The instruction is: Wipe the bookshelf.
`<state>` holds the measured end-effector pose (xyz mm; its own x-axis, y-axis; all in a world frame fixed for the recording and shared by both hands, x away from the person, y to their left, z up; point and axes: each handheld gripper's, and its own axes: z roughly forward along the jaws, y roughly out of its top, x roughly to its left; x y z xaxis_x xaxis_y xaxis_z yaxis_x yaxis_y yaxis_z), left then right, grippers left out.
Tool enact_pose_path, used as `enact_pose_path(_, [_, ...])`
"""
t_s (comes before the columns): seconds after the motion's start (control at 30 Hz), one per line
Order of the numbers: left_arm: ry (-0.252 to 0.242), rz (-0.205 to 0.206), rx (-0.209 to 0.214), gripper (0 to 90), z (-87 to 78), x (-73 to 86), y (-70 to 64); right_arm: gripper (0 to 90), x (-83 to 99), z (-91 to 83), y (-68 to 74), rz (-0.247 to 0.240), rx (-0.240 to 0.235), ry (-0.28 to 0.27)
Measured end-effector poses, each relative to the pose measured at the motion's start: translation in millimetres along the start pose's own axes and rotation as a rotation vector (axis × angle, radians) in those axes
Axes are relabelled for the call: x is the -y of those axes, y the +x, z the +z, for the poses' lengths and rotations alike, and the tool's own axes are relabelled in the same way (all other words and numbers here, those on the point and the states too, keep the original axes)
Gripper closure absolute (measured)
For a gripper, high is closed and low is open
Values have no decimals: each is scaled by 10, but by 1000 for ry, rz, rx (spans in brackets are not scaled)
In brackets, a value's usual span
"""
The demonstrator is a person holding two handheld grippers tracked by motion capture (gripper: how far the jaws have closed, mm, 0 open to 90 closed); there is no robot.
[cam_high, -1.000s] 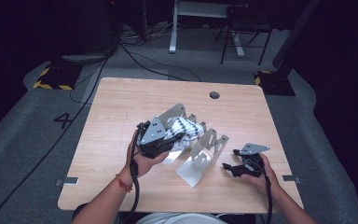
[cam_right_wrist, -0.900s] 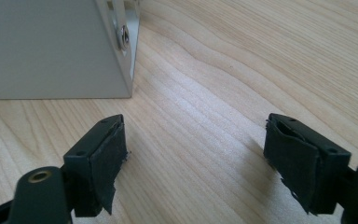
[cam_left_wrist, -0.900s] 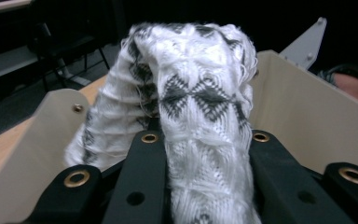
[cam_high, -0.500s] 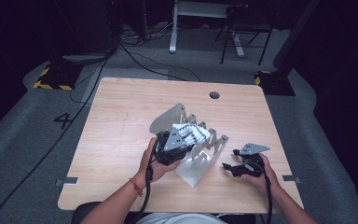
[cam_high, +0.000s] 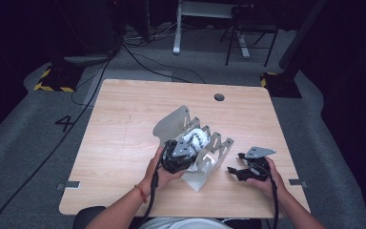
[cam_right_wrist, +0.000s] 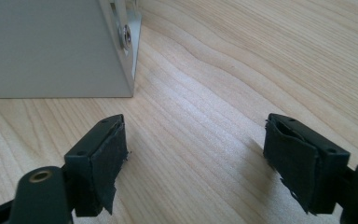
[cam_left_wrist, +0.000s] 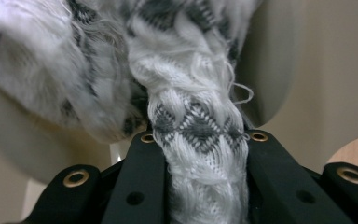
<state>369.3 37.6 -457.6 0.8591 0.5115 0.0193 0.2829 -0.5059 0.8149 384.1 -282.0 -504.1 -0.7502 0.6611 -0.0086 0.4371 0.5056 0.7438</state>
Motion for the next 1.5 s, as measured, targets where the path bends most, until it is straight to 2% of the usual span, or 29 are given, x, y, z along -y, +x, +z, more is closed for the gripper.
enact_pose_path(0.13, [89,-2,9,784,192,120,-19,215,0,0,0,-2,1,-1])
enact_pose_path(0.2, [83,-7,9,785,210,124,-8,215,1,-1,0,-4,-1,-1])
enact_pose_path(0.33, [58,14,1,786,147,73,-12,215,2,-1,0,-5,-2,-1])
enact_pose_path(0.43, [11,48,-18,786,36,-10,-33,215,2,-1,-1,-5,-3,-1])
enact_pose_path(0.5, [-23,89,-43,785,-64,-77,-60,215,2,-1,-1,-6,-2,-1])
enact_pose_path(0.8, [-271,116,-85,784,-504,-314,-76,215,0,0,-5,-8,-5,0])
enact_pose_path(0.87, [-287,104,-83,783,-527,-337,-62,214,-1,1,-6,-8,-6,0])
enact_pose_path(0.93, [-280,100,-75,783,-493,-322,-44,214,-2,2,-5,-8,-7,0])
enact_pose_path(1.07, [-216,103,-60,784,-355,-259,-35,214,-2,2,-5,-8,-7,0])
enact_pose_path(1.17, [-181,73,-29,784,-271,-191,-6,214,-1,2,-5,-9,-6,-1])
enact_pose_path(1.27, [-140,63,-22,784,-199,-114,0,214,-1,2,-4,-9,-6,-1])
enact_pose_path(1.33, [-113,64,-14,783,-155,-73,-1,215,-1,2,-4,-10,-5,-1])
enact_pose_path(1.5, [-7,82,-13,786,69,50,-59,215,-1,2,-4,-10,-5,-1])
